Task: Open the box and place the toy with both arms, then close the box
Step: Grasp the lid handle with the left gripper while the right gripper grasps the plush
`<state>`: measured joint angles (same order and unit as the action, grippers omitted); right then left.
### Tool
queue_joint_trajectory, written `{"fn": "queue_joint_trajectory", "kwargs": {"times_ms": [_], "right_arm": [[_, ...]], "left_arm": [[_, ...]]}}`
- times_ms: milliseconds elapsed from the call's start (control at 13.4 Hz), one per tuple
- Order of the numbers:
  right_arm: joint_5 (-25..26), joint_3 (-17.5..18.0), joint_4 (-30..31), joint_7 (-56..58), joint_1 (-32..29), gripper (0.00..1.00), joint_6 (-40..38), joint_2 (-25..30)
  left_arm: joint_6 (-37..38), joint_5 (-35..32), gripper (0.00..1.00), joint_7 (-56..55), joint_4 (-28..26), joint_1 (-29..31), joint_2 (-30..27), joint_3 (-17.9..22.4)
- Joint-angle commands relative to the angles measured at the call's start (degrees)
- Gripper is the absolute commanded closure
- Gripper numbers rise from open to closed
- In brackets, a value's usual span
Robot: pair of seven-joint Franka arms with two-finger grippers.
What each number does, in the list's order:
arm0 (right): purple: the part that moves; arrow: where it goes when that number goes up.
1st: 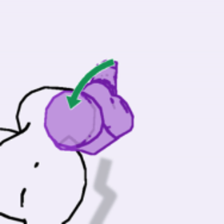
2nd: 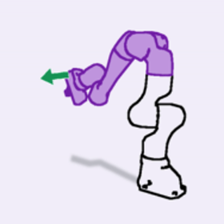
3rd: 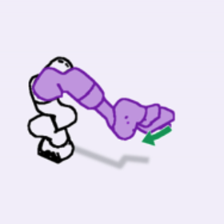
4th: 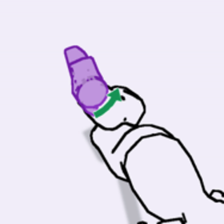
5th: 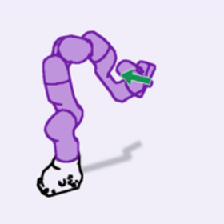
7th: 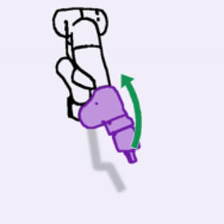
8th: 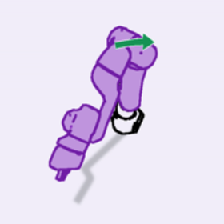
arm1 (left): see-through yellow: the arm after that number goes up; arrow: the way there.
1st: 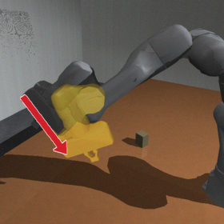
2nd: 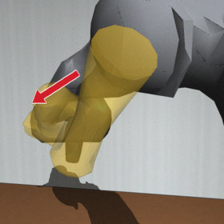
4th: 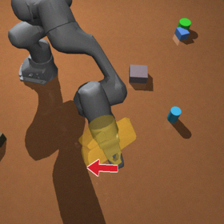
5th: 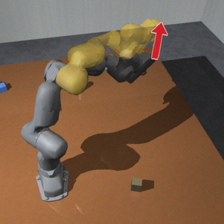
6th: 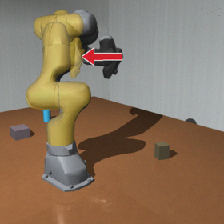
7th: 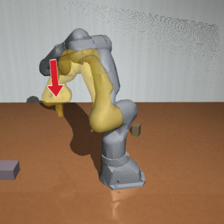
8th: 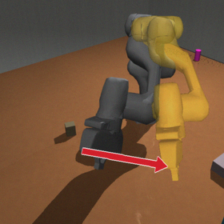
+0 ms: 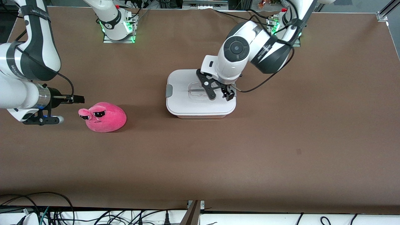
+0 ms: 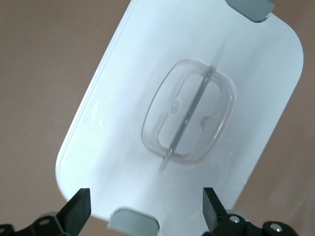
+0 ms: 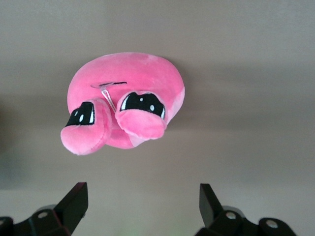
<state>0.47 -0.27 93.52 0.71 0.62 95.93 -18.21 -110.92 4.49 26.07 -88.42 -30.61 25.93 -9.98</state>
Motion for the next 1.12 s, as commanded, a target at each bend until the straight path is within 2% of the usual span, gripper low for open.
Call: {"fn": "queue_joint_trajectory", "kwargs": {"times_ms": [0,225,300,524,599,749,824,899,1048], "right_arm": [[0.15,0.44,5.17,0.52,0.44,0.0,4.61,1.59],[0.15,0.97,8.6,0.52,0.44,0.0,8.38,1.68],[0.15,0.97,9.92,0.61,0.44,0.0,9.88,1.86],[0.23,1.93,13.09,0.61,0.52,0.0,12.87,2.21],[0.32,2.02,13.53,0.61,0.44,0.0,13.4,2.21],[0.32,2.02,14.32,0.7,0.44,0.0,14.55,2.21],[0.5,2.02,14.94,0.7,0.44,0.0,15.68,2.21],[0.5,2.02,15.38,0.7,0.44,0.0,16.74,2.21],[0.59,2.02,16.08,0.7,0.44,0.0,18.67,2.12]], "left_arm": [[-5.16,0.78,0.0,10.38,2.29,-1.37,3.5,0.49],[-7.38,0.87,0.0,11.2,2.29,-1.99,4.65,-1.88],[-7.47,0.87,0.05,11.29,2.29,-1.99,5.0,-1.97],[-7.56,0.87,0.59,11.29,2.2,-2.78,5.44,-1.97],[-7.47,0.78,0.7,11.29,2.11,-3.05,5.44,-1.97],[-7.56,0.52,0.72,11.29,1.93,-3.14,5.53,-1.97],[-7.56,0.43,0.89,11.29,2.11,-3.14,5.62,-1.97],[-7.56,0.43,1.0,11.29,2.11,-3.05,5.62,-1.97],[-7.47,0.78,1.0,11.2,2.2,-2.87,5.1,-2.06]]}}
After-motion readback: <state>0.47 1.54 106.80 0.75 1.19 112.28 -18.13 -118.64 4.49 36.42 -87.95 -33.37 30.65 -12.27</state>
